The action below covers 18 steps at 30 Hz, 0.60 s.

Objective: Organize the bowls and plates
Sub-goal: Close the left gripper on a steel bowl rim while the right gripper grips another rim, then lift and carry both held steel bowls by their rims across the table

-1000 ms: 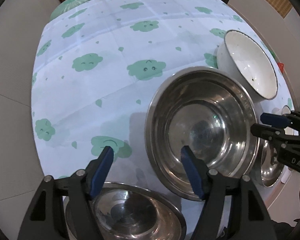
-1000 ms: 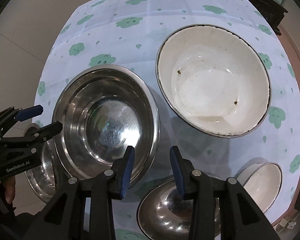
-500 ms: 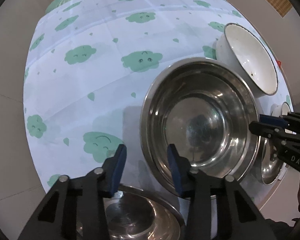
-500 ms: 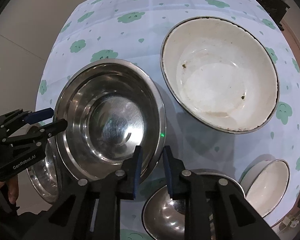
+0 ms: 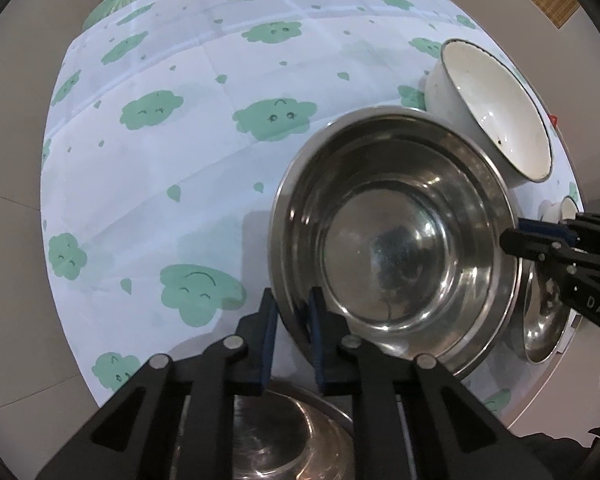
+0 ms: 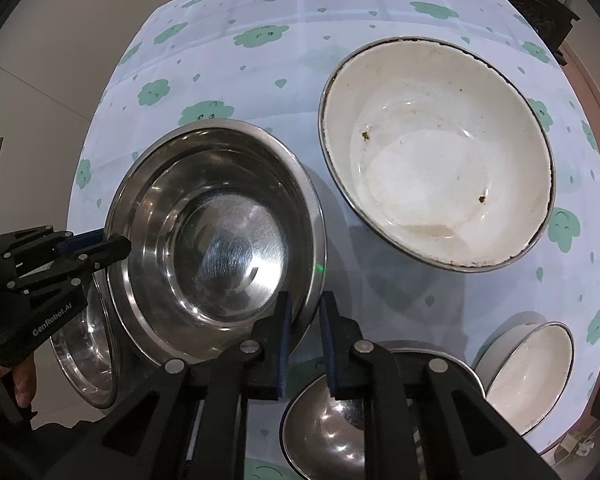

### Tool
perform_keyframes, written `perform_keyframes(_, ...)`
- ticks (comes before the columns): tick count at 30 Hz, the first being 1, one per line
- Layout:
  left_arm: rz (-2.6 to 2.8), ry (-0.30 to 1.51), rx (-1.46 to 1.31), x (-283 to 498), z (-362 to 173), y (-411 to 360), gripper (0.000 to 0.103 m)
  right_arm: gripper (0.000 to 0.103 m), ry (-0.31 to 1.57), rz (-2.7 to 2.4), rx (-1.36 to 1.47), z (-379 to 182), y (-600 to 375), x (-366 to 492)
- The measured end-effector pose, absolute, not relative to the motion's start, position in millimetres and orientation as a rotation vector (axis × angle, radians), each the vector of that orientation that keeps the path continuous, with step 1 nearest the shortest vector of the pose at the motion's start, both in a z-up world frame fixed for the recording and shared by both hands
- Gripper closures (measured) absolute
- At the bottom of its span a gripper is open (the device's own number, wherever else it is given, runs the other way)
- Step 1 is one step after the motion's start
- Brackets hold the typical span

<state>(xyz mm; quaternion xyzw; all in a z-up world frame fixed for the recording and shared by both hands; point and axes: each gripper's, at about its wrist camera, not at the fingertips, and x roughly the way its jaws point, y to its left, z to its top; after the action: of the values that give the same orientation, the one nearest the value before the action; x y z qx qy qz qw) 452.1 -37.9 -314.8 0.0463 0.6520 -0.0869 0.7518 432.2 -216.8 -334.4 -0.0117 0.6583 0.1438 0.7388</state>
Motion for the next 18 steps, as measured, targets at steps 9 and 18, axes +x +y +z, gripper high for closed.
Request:
perform_keyframes(9,-0.172,1.378,0.103,456.9,-298.9,-37.2,0.091,0.088,1.415,0.317,-0.049,-324.2,-211.8,437.4)
perform_keyframes(18,-0.149,1.356,0.097,460.4,-290.2,-27.4,0.091,0.088,1.394,0.333,-0.061,-314.7,-205.1,444.6)
